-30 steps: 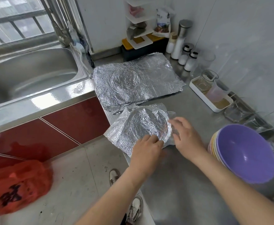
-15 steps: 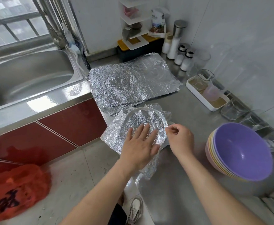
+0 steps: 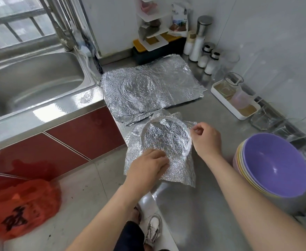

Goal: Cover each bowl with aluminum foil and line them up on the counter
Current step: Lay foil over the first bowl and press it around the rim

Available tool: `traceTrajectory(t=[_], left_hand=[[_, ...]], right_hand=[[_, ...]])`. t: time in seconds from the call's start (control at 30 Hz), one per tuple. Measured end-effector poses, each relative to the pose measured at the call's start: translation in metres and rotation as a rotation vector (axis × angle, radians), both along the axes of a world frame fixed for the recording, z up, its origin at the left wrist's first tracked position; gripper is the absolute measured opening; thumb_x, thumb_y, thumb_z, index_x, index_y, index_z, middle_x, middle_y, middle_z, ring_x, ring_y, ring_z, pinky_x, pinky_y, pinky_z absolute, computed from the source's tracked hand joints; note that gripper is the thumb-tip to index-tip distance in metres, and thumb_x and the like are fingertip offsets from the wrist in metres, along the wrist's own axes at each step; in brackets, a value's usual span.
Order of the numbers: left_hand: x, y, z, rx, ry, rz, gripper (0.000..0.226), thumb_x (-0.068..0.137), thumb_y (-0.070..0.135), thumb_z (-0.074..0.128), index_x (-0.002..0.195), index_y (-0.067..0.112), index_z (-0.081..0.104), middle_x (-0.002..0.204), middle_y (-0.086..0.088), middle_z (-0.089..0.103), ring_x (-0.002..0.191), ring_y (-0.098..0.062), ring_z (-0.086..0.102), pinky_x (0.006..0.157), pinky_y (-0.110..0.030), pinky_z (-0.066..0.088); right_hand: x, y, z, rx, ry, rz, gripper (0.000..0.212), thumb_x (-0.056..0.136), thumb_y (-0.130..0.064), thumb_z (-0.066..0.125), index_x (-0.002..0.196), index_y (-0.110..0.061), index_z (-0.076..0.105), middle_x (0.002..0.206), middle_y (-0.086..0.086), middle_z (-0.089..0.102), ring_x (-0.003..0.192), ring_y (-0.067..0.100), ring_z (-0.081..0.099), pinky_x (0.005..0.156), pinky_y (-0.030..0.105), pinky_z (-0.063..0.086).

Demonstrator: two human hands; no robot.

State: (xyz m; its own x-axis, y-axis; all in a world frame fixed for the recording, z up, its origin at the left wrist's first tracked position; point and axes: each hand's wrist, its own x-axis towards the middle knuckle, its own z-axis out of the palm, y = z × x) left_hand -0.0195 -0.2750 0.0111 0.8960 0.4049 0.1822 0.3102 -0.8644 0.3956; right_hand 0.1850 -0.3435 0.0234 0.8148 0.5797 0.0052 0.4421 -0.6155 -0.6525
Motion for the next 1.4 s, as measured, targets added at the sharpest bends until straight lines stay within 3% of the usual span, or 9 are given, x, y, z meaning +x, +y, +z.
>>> traceTrajectory(t=[0.1, 0.23, 0.43, 0.53, 0.63, 0.8, 1.0, 1.2, 1.4], left_hand=[[0.009, -0.004, -0.001, -0.035, -0.030, 0.023, 0.035, 0.093, 0.044, 0.044, 0.086, 0.026, 0.073, 0.092, 0.012, 0.064, 0.085, -0.012, 0.054, 0.061, -0.029, 0.052], [0.016, -0.010, -0.005, -0.049, -0.053, 0.020, 0.025, 0.088, 0.044, 0.057, 0.088, 0.026, 0.074, 0.089, 0.011, 0.063, 0.085, -0.015, 0.053, 0.059, -0.028, 0.049], [0.017, -0.013, -0.008, 0.035, -0.069, 0.002, 0.018, 0.073, 0.029, 0.084, 0.088, 0.023, 0.076, 0.083, 0.008, 0.064, 0.077, -0.016, 0.055, 0.056, -0.023, 0.043], [0.020, -0.013, -0.010, 0.091, -0.084, -0.004, 0.008, 0.079, 0.027, 0.076, 0.085, 0.022, 0.075, 0.080, 0.007, 0.063, 0.074, -0.017, 0.057, 0.055, -0.025, 0.047], [0.024, -0.017, -0.013, 0.135, -0.080, 0.000, 0.022, 0.089, 0.027, 0.055, 0.080, 0.020, 0.073, 0.077, 0.007, 0.061, 0.072, -0.016, 0.054, 0.057, -0.027, 0.046], [0.031, -0.022, -0.019, 0.179, -0.057, 0.022, 0.014, 0.083, 0.020, 0.061, 0.072, 0.019, 0.070, 0.072, 0.006, 0.058, 0.068, -0.015, 0.049, 0.059, -0.025, 0.037], [0.036, -0.028, -0.017, 0.129, -0.067, 0.080, 0.009, 0.077, 0.013, 0.074, 0.071, 0.017, 0.067, 0.072, 0.003, 0.056, 0.068, -0.017, 0.049, 0.055, -0.029, 0.043], [0.032, -0.024, -0.008, 0.028, -0.089, 0.099, 0.022, 0.081, 0.037, 0.069, 0.092, 0.018, 0.071, 0.091, 0.003, 0.062, 0.083, -0.020, 0.054, 0.067, -0.030, 0.045], [0.015, -0.014, -0.017, 0.028, -0.120, 0.090, 0.027, 0.089, 0.040, 0.055, 0.087, 0.021, 0.075, 0.087, 0.004, 0.062, 0.077, -0.019, 0.051, 0.065, -0.032, 0.047]], right_hand=[[-0.007, -0.021, 0.011, -0.188, 0.061, 0.002, 0.027, 0.087, -0.035, 0.063, 0.073, -0.013, 0.066, 0.069, -0.002, 0.065, 0.073, 0.023, 0.059, 0.063, 0.029, 0.038], [-0.025, -0.040, 0.014, -0.254, 0.275, 0.016, 0.044, 0.088, -0.041, 0.060, 0.057, -0.010, 0.066, 0.053, -0.001, 0.066, 0.060, 0.020, 0.066, 0.068, 0.033, 0.053], [-0.041, -0.038, 0.002, -0.290, 0.388, 0.057, 0.043, 0.087, -0.039, 0.056, 0.057, -0.010, 0.066, 0.052, -0.005, 0.066, 0.058, 0.020, 0.064, 0.069, 0.038, 0.057], [-0.042, -0.035, 0.001, -0.309, 0.308, 0.064, 0.043, 0.084, -0.039, 0.055, 0.059, -0.006, 0.062, 0.055, 0.005, 0.066, 0.062, 0.026, 0.064, 0.064, 0.035, 0.054], [-0.041, -0.033, 0.002, -0.316, 0.234, 0.077, 0.047, 0.083, -0.035, 0.056, 0.046, -0.009, 0.045, 0.042, 0.006, 0.047, 0.050, 0.029, 0.046, 0.053, 0.032, 0.040], [-0.039, -0.025, 0.002, -0.337, 0.205, 0.062, 0.048, 0.079, -0.030, 0.060, 0.044, -0.014, 0.032, 0.040, 0.001, 0.029, 0.045, 0.022, 0.029, 0.047, 0.030, 0.024], [-0.035, -0.022, 0.000, -0.317, 0.187, 0.071, 0.045, 0.082, -0.028, 0.058, 0.048, -0.014, 0.032, 0.045, 0.001, 0.031, 0.047, 0.023, 0.030, 0.047, 0.032, 0.025], [-0.037, -0.030, -0.001, -0.443, 0.094, 0.127, 0.050, 0.088, -0.056, 0.045, 0.057, -0.019, 0.032, 0.060, 0.003, 0.041, 0.064, 0.029, 0.040, 0.062, 0.032, 0.038], [-0.046, -0.029, 0.003, -0.340, 0.245, 0.097, 0.052, 0.083, -0.031, 0.057, 0.042, -0.016, 0.029, 0.040, -0.001, 0.026, 0.046, 0.021, 0.028, 0.047, 0.030, 0.025]])
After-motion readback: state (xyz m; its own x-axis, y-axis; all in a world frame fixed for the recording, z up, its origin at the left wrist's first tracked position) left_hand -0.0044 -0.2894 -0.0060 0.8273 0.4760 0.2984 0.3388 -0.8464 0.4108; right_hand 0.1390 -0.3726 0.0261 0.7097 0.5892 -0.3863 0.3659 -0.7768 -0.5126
